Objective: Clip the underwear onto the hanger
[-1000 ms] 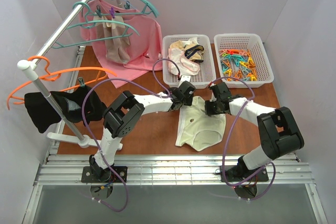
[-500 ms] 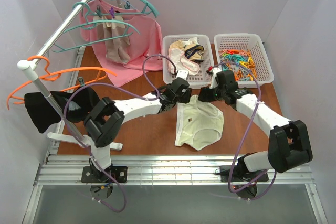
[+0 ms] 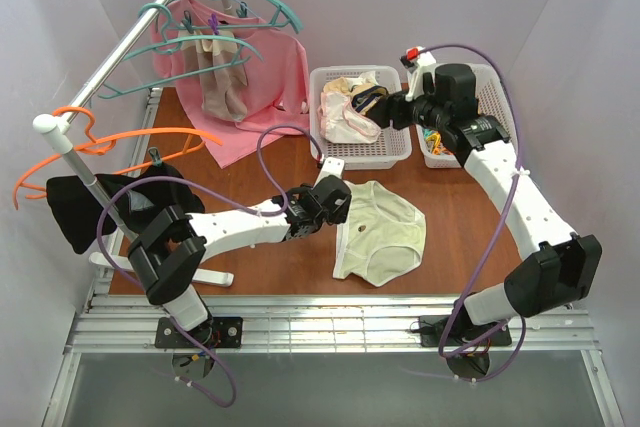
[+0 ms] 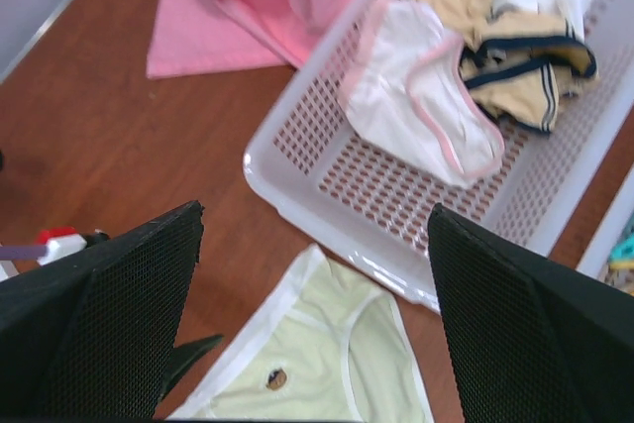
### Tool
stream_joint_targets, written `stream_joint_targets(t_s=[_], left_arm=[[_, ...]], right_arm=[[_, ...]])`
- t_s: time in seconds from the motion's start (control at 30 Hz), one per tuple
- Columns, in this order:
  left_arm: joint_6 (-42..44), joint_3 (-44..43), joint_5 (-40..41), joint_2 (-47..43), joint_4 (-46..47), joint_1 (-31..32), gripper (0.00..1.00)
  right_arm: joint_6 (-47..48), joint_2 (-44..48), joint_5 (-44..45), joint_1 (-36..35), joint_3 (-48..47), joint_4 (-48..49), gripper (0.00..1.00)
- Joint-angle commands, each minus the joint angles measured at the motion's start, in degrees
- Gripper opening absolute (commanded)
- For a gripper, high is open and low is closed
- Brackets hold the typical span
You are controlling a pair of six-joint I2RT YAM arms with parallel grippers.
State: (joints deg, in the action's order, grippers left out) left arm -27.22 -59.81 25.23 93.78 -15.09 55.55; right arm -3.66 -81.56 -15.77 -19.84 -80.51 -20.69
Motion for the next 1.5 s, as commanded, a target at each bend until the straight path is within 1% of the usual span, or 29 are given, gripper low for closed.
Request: stream_joint_targets(t_s=[0.0,0.03,0.07,0.13,0.17,0.23,0.27,0.37,0.4,0.47,0.5,0.57,0.6,0.67,0.7,0.73,0.77,0.8,0.83,0.87,0.9,1.0,1.07,1.1,1.13,1.3,1.4,1.47], left_arm=[[-2.2,-0.8,5.3,-5.3,-3.0,0.4,0.78],[-2.0,-2.0,6.8,-5.4,-3.0,1.0,0.78],[-2.0,-5.8,9.5,-4.9,-4.1,1.1,0.78],[-1.7,-11.3,11.7,-3.3,-6.2,1.4,0.77],[-2.0,-17.1,13.9,-1.0,-9.1,1.5,0.76],[-1.4,-23.0,15.6,1.0,-11.6,1.9,0.76],[-1.0,-27.0,15.7,1.6,-11.9,2.0,0.76],[-0.3,-32.0,15.5,3.1,-11.7,2.2,0.76],[0.1,-35.7,16.0,4.1,-11.8,2.2,0.76],[1.3,-39.9,16.8,5.0,-11.9,2.3,0.76],[1.6,-44.1,18.4,6.1,-11.9,2.3,0.76],[3.2,-48.1,20.3,7.1,-11.6,2.3,0.75],[4.1,-51.9,22.2,7.6,-11.2,2.2,0.76],[5.6,-54.4,25.6,9.0,-9.0,2.2,0.76],[7.4,-55.2,27.3,9.1,-7.8,1.9,0.76],[8.8,-55.2,31.1,9.1,-6.0,1.7,0.75],[10.6,-54.9,32.1,9.1,-0.4,1.2,0.76],[14.9,-54.4,33.3,9.0,2.7,0.1,0.76],[16.5,-53.5,35.0,8.8,8.4,-0.5,0.76],[18.3,-53.0,35.5,8.9,11.1,-1.4,0.76],[20.5,-52.9,35.6,8.8,13.1,-3.3,0.76],[21.6,-53.1,37.1,9.1,17.5,-7.5,0.77],[23.8,-52.3,40.0,8.9,21.1,-9.4,0.78],[25.2,-51.7,41.1,8.7,22.7,-11.3,0.79],[27.0,-50.9,41.8,8.6,25.8,-12.1,0.80],[30.6,-49.5,43.4,8.8,28.4,-16.4,0.81],[28.6,-45.4,43.2,6.7,30.1,-19.5,0.81],[27.7,-44.3,43.2,6.0,31.1,-21.2,0.81]], right_arm=[[0.0,-2.2,-6.2,0.1,-7.1,0.1,0.82],[-0.3,-2.4,-6.2,0.1,-7.8,0.1,0.83],[-0.5,-2.6,-6.0,0.1,-8.3,0.1,0.83],[-0.5,-2.2,-5.9,0.1,-8.4,0.1,0.83],[-0.6,-1.6,-5.8,0.1,-8.1,0.0,0.83],[-0.6,0.0,-4.8,0.2,-6.8,-0.1,0.83],[-0.6,0.5,-4.4,0.3,-6.2,-0.1,0.83],[-0.5,3.0,-2.6,0.9,-4.0,-0.2,0.83],[-0.3,3.5,-2.4,1.1,-3.3,-0.4,0.84],[-0.1,4.9,-2.7,1.6,-1.9,-0.8,0.84],[0.0,5.4,-2.8,1.7,-1.5,-0.8,0.84],[0.1,6.3,-3.1,2.0,0.0,-0.9,0.84],[0.1,6.6,-3.2,2.0,0.5,-1.0,0.84],[0.0,7.2,-3.7,2.2,1.8,-0.9,0.84],[-0.1,7.4,-4.1,2.1,2.2,-0.9,0.84],[-0.3,7.6,-4.4,2.1,2.5,-0.9,0.84],[-0.4,7.7,-4.4,2.1,3.0,-0.9,0.84],[-0.5,7.9,-5.0,2.1,3.3,-0.9,0.84],[-0.6,8.2,-5.0,2.1,3.3,-0.9,0.84],[-0.6,8.3,-5.3,2.1,3.6,-0.9,0.84],[-0.6,8.7,-5.4,2.1,3.7,-0.9,0.83],[-0.8,9.3,-5.5,2.1,4.0,-0.9,0.84],[-0.8,10.1,-5.3,2.1,4.3,-1.0,0.84],[-0.8,10.5,-5.3,2.1,4.6,-1.2,0.84],[-0.8,10.7,-5.4,2.1,4.7,-1.3,0.84],[-1.2,11.8,-5.7,2.2,5.9,-1.6,0.84],[-1.3,12.2,-6.0,2.2,6.5,-1.5,0.84],[-1.4,12.5,-6.1,2.3,7.0,-1.7,0.84]])
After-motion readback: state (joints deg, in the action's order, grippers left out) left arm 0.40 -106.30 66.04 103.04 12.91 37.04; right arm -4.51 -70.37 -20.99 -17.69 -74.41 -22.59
